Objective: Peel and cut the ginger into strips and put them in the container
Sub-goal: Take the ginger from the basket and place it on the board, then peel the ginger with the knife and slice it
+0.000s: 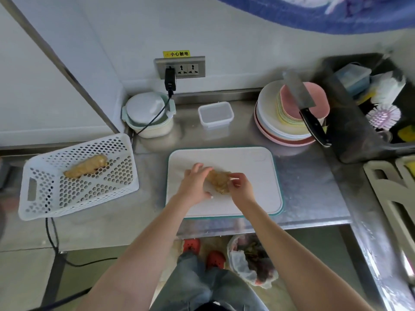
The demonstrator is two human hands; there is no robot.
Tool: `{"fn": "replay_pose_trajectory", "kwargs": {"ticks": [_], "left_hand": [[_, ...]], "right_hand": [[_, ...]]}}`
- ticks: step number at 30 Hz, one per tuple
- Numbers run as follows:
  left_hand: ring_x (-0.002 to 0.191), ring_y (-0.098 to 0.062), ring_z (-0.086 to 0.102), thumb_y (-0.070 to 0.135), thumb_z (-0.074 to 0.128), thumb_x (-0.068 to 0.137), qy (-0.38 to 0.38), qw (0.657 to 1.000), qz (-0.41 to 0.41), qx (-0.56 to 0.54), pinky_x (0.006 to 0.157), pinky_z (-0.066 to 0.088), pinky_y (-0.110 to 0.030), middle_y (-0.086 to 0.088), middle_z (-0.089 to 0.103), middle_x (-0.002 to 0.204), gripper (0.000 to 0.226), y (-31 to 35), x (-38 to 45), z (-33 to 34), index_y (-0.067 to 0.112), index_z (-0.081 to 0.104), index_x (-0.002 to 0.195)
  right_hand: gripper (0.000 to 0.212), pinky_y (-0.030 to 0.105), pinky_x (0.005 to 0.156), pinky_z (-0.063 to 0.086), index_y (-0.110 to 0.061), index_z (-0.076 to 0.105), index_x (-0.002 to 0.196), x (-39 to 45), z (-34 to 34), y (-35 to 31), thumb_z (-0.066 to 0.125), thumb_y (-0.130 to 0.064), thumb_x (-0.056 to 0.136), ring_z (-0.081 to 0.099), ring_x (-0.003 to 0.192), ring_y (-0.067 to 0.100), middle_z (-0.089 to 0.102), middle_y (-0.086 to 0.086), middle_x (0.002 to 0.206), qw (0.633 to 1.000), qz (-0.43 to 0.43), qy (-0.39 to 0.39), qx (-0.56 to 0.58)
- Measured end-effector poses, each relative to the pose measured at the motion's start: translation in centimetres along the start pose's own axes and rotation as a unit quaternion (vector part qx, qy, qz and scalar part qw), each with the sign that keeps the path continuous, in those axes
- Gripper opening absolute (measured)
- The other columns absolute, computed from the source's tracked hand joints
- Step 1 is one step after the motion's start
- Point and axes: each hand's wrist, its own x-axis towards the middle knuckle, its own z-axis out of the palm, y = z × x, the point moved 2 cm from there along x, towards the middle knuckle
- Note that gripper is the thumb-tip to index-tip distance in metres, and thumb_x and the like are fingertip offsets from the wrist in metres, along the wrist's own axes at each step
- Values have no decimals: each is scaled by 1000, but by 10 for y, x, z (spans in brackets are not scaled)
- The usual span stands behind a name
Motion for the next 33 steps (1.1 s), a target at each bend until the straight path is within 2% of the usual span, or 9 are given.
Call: {"fn": "replay_pose_trajectory", "kwargs": {"ticks": [3, 8, 11, 14, 17, 20, 23, 27, 33], "left_hand": [[131, -30, 31, 23, 79, 71, -19, 999, 28, 30, 107, 33, -35, -2, 29, 149, 80, 6, 9, -2, 25, 40, 141], [112, -30, 51, 26, 77, 73, -11, 998, 63, 30, 93, 44, -35, -9, 53, 122, 60, 11, 22, -10, 15, 52, 127], [104, -34, 55, 30, 78, 73, -8, 998, 54, 30, 89, 46, -39, -15, 53, 117, 59, 9, 25, -9, 7, 48, 119], [100, -35, 56, 33, 80, 70, -11, 998, 60, 25, 84, 44, -39, -16, 52, 114, 65, 6, 28, -10, 3, 43, 115], [99, -33, 55, 31, 84, 66, -52, 996, 67, -4, 77, 40, -33, -15, 51, 113, 68, 7, 33, -14, 4, 41, 111], [93, -29, 56, 27, 86, 62, -85, 992, 85, -24, 69, 37, -28, -12, 53, 108, 73, 8, 38, -17, 10, 35, 112], [96, -25, 54, 25, 86, 61, -107, 989, 101, -31, 75, 42, -27, -8, 52, 112, 82, 10, 43, -18, 18, 36, 125], [98, -29, 56, 27, 85, 62, -57, 992, 111, -33, 84, 44, -29, -12, 53, 112, 74, 7, 49, -21, 18, 49, 126], [98, -29, 57, 25, 85, 61, -86, 988, 131, -13, 88, 43, -26, -8, 48, 109, 69, 9, 55, -22, 22, 57, 125]], "right_hand": [[25, 31, 79, 50, -9, 55, 117, -2, 0, 3, 50, -1, 93, 59, 91, 21, 63, 8, 103, 999, 5, 7, 48], [45, 24, 82, 46, -8, 51, 119, 11, 4, -5, 42, 19, 84, 56, 99, 22, 59, 16, 116, 992, 4, 10, 126], [54, 25, 82, 47, -10, 50, 123, 15, 9, -13, 36, 21, 81, 55, 104, 23, 58, 12, 116, 994, -9, 1, 113], [52, 25, 84, 47, -15, 52, 120, 18, 9, -15, 38, 18, 83, 53, 109, 19, 55, 4, 117, 996, -12, 37, 79], [36, 22, 67, 47, -12, 54, 118, 17, 6, -10, 46, 9, 89, 55, 87, 16, 56, 6, 110, 995, 25, 66, 77], [25, 15, 60, 46, -7, 57, 115, 13, 6, -6, 54, 0, 92, 54, 74, 13, 60, 10, 99, 995, 40, 34, 82], [24, 4, 53, 42, -2, 61, 114, 13, 4, -8, 60, 0, 90, 55, 73, 12, 61, 9, 95, 995, 25, 53, 74], [31, 3, 59, 43, 0, 60, 119, 15, 3, -15, 58, 6, 89, 56, 81, 17, 61, 10, 98, 993, 17, 71, 96], [30, 21, 66, 45, -6, 62, 116, 17, 1, -14, 61, 1, 87, 59, 83, 20, 66, 9, 96, 995, 36, 50, 84]]}}
